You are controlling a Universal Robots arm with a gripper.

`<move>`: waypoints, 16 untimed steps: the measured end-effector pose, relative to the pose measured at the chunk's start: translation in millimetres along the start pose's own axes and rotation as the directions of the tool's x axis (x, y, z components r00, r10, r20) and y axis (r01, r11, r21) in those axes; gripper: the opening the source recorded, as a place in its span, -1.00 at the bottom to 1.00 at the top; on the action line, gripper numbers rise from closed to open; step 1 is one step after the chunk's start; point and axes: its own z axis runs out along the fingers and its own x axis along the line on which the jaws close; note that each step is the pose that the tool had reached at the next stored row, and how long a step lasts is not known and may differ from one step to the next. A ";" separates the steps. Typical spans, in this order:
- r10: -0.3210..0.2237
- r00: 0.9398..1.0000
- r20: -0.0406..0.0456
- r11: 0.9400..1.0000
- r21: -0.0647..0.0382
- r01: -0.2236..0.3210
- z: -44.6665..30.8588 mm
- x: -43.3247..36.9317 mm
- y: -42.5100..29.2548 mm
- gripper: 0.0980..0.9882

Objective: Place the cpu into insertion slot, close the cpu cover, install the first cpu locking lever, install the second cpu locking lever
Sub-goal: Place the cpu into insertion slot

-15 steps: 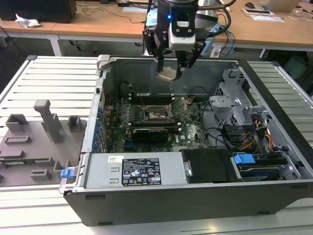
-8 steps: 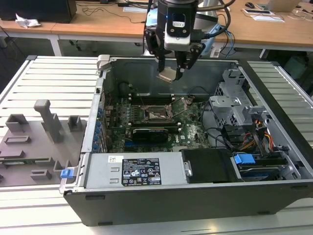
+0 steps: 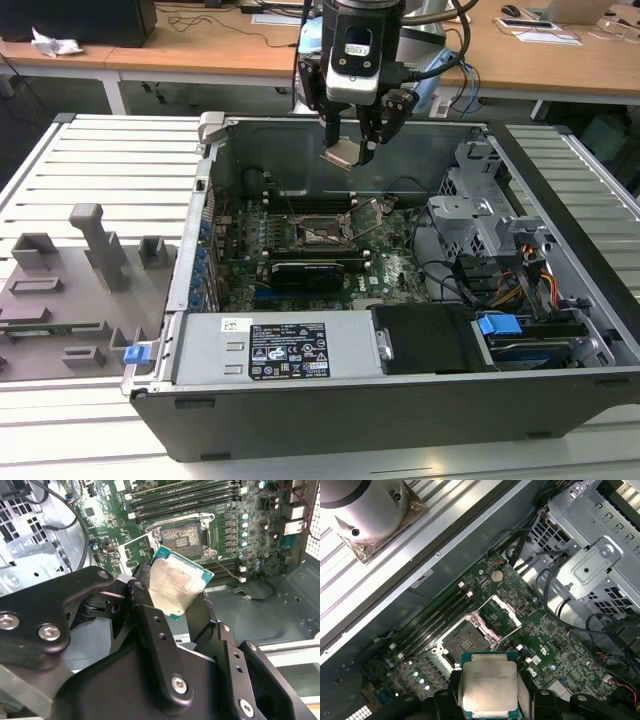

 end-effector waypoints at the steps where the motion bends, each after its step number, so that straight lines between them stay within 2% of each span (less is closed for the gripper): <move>1: 0.024 1.000 0.002 1.000 -0.001 -0.024 0.2 0.0 0.0 -0.03; 2: 0.046 0.999 0.004 0.999 -0.001 -0.046 0.5 0.0 -0.1 -0.03; 8: 0.093 0.996 0.008 0.996 -0.002 -0.093 1.1 0.0 -0.1 -0.03; 16: 0.181 0.983 0.016 0.983 -0.005 -0.181 2.1 0.0 -0.2 -0.03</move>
